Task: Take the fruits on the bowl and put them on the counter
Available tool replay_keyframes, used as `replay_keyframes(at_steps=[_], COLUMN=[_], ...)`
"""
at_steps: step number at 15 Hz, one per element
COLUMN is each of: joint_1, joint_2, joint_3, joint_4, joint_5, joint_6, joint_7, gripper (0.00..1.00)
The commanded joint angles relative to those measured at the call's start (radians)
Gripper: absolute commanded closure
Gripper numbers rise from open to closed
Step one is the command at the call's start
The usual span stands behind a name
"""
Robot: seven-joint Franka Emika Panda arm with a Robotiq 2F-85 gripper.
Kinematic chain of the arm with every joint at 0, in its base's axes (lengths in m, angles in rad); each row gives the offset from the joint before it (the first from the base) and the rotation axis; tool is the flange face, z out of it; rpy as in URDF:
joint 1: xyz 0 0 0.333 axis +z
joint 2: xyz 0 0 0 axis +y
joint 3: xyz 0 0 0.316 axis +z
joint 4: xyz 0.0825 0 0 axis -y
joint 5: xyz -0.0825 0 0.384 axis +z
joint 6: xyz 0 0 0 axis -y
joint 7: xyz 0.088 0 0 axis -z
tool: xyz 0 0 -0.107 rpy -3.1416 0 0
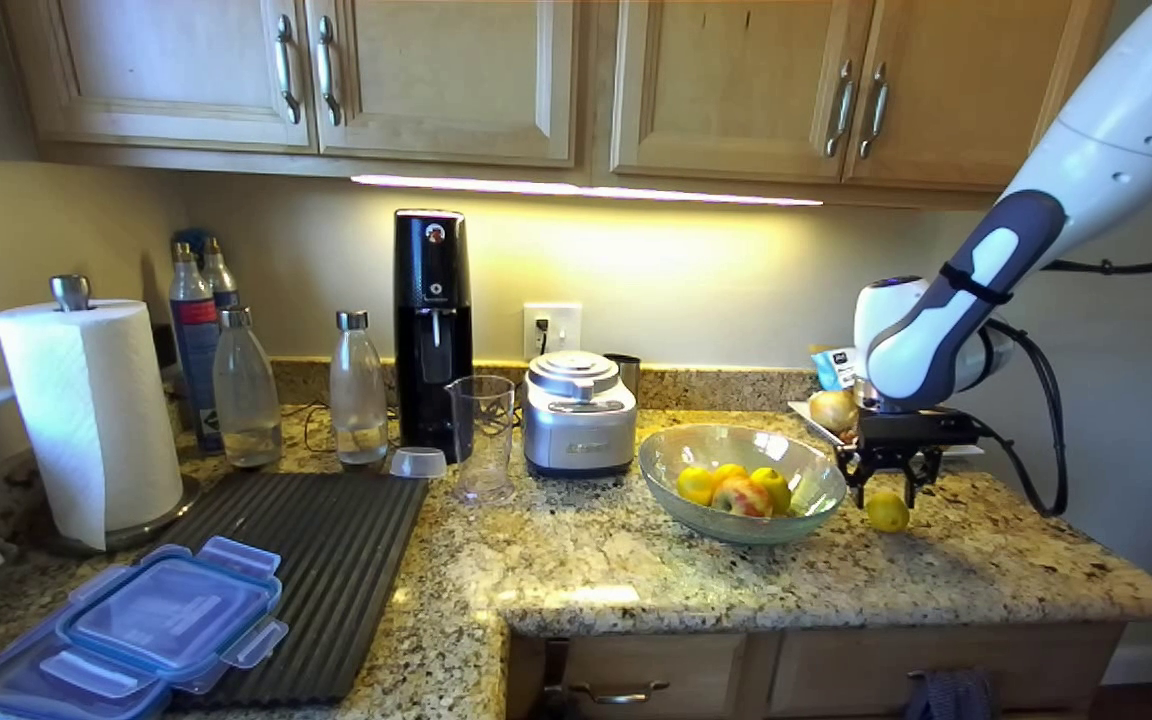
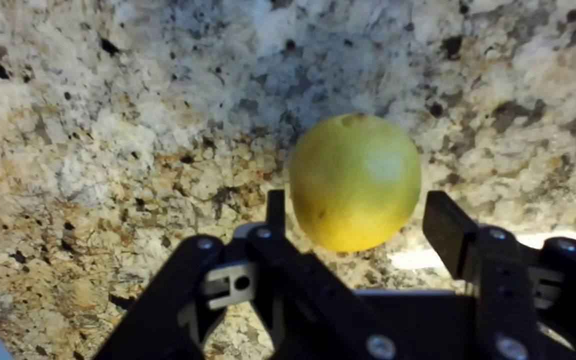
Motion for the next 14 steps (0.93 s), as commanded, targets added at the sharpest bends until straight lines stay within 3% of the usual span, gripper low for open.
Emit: replay_keyframes(at_steps=[1,7,11,14], joint_1=[0.042,0.109,0.186,0.198], joint_2=[-0.038,-0.133,-0.219,-0.266], joint_3=[-0.050,-0.097,-0.158,-0.145], joint_4=[-0.026,-0.051,-0.058,-0.038], joint_5=[-0.024,-0.073,-0.249,-0.367], joint_6=[0.034,0.023,0.005,-0.016], joint_7=[0.063,0.128,0.240,0.317], gripper=[0.00,0.00,0.00,0.00])
